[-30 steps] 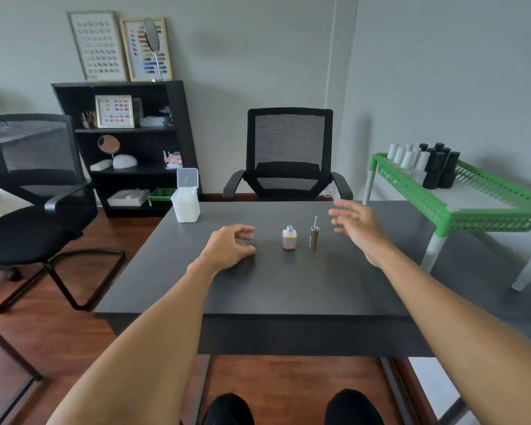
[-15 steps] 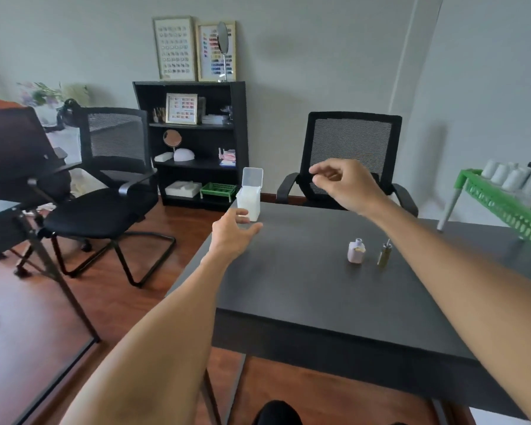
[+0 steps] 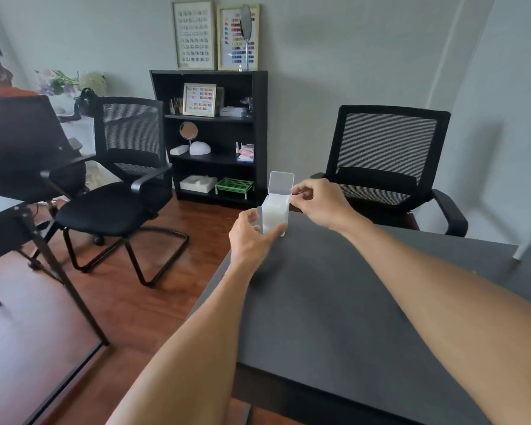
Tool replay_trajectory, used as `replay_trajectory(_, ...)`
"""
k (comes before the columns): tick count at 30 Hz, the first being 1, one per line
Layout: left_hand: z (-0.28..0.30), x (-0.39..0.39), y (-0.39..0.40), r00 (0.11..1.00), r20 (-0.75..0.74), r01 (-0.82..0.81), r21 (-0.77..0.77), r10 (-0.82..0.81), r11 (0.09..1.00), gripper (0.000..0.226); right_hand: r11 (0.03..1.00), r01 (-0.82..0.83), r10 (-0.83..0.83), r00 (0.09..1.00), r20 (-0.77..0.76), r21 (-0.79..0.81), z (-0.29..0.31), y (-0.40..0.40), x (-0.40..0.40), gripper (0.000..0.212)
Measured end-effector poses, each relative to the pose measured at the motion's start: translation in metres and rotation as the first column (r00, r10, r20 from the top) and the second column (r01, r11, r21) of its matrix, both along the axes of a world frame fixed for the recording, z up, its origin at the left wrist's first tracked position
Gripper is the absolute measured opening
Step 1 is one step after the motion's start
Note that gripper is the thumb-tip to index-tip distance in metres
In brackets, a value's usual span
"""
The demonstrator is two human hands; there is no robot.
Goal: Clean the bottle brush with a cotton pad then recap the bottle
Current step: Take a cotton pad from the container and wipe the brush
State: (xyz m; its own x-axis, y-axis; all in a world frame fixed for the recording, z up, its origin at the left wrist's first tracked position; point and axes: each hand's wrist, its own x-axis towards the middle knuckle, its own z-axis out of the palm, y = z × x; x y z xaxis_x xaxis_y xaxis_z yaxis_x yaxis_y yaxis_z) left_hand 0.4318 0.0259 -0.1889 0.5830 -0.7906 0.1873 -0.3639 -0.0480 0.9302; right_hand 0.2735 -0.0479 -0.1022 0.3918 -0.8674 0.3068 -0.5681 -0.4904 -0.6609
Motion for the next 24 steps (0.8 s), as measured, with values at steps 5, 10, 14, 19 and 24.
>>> replay_trajectory(5,0.000,0.004,-0.020,0.996,0.083,0.043,0.003,-0.043,0.999,0.090,0.997,0.080,-0.080,0.997,-0.006,0.024,-0.008,-0.026,0.013,0.022)
replay_trajectory(10,-0.004,0.008,-0.030,0.993,0.114,0.042,-0.005,-0.041,0.999,0.080,0.997,0.082,-0.082,0.997,0.006,0.006,-0.011,-0.035,0.020,0.022)
replay_trajectory(14,-0.006,0.008,-0.029,0.993,0.117,0.035,-0.015,-0.033,0.999,0.076,0.995,0.096,-0.096,0.995,-0.011,0.027,-0.012,-0.034,0.026,0.014)
replay_trajectory(19,-0.004,0.008,-0.028,0.992,0.126,0.031,-0.003,-0.030,1.000,0.076,0.993,0.120,-0.120,0.993,-0.006,0.021,-0.010,-0.032,0.031,0.008)
replay_trajectory(24,-0.004,0.007,-0.027,0.990,0.137,0.024,0.002,-0.024,1.000,0.075,0.994,0.113,-0.113,0.993,0.031,0.001,-0.008,-0.031,0.031,0.006)
